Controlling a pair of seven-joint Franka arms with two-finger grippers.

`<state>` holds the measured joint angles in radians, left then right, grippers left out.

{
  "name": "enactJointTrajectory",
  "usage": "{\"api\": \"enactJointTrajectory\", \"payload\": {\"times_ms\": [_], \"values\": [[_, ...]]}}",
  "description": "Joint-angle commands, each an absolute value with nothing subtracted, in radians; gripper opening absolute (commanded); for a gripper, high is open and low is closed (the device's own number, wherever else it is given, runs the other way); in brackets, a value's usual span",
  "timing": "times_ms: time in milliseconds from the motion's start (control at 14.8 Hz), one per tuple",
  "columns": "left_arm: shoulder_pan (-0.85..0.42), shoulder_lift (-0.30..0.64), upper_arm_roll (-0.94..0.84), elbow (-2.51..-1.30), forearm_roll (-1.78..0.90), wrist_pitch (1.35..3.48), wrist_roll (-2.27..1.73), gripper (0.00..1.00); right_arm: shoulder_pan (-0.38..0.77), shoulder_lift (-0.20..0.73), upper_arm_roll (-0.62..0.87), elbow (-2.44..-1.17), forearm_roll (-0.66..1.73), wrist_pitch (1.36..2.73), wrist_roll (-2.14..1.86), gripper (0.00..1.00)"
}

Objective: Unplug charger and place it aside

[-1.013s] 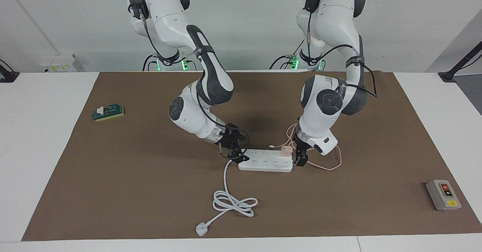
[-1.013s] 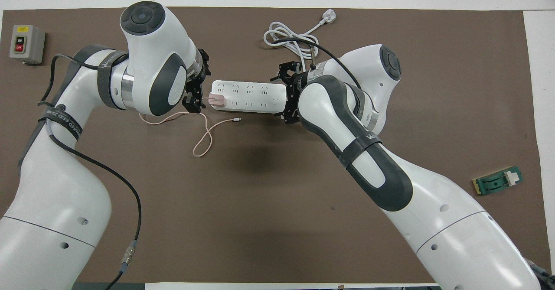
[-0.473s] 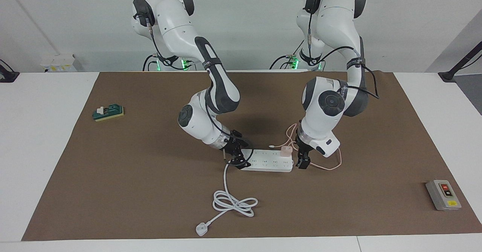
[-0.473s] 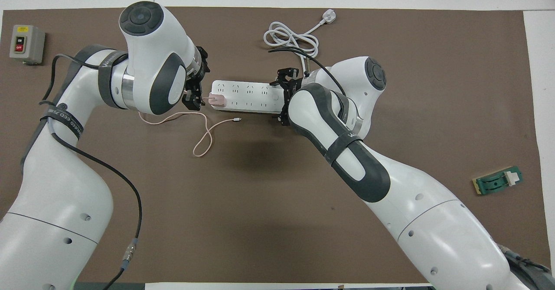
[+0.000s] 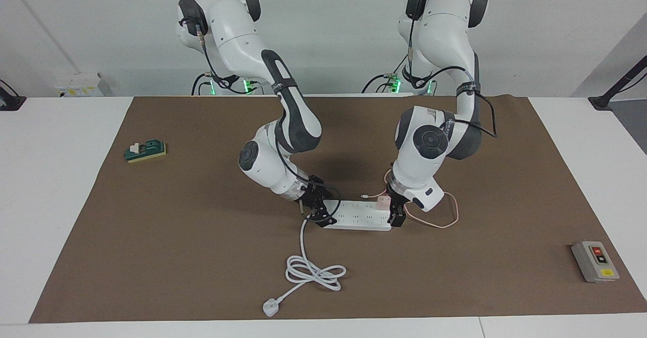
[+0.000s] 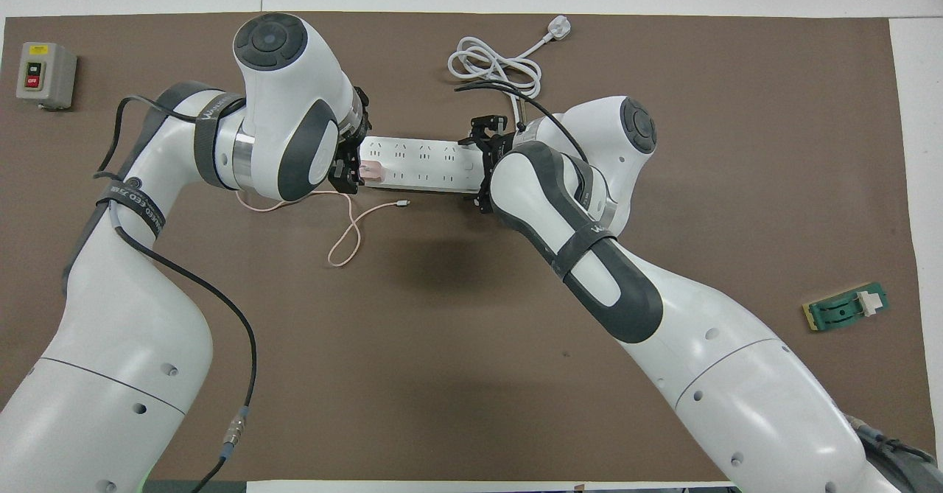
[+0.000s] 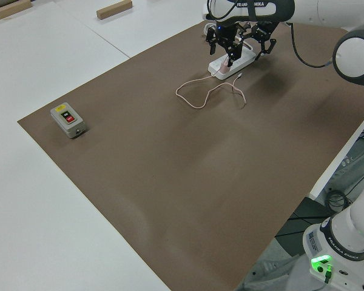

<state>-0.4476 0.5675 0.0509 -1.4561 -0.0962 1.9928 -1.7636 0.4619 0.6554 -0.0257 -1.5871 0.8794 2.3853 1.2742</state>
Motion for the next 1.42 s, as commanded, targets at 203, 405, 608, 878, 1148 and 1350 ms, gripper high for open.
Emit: {"api": "enactJointTrajectory", "payload": {"times_ms": [203,405,608,878,1148,1350], "values": [[-0.477,0.543,0.063,-1.502,-0.078,2.011,-1.795,1.00,0.437,0.686,-0.021,-1.539,0.894,2.376,1.238,1.00],[-0.491,0.541,0.066,-1.517,-0.078,2.028,-1.807,1.00,0.431,0.687,-0.020,-1.531,0.897,2.378,1.209,1.00],[-0.489,0.540,0.066,-1.526,-0.077,2.028,-1.807,1.00,0.443,0.687,-0.021,-1.535,0.940,2.405,1.175,1.00],[-0.489,0.535,0.066,-1.531,-0.077,2.028,-1.807,1.00,0.460,0.701,-0.020,-1.548,0.968,2.448,1.158,1.00],[-0.489,0.534,0.067,-1.536,-0.077,2.028,-1.807,1.00,0.460,0.710,-0.021,-1.548,0.968,2.470,1.109,1.00],[-0.491,0.534,0.067,-1.536,-0.077,2.026,-1.805,1.00,0.460,0.719,-0.020,-1.548,0.995,2.477,1.108,1.00]]}}
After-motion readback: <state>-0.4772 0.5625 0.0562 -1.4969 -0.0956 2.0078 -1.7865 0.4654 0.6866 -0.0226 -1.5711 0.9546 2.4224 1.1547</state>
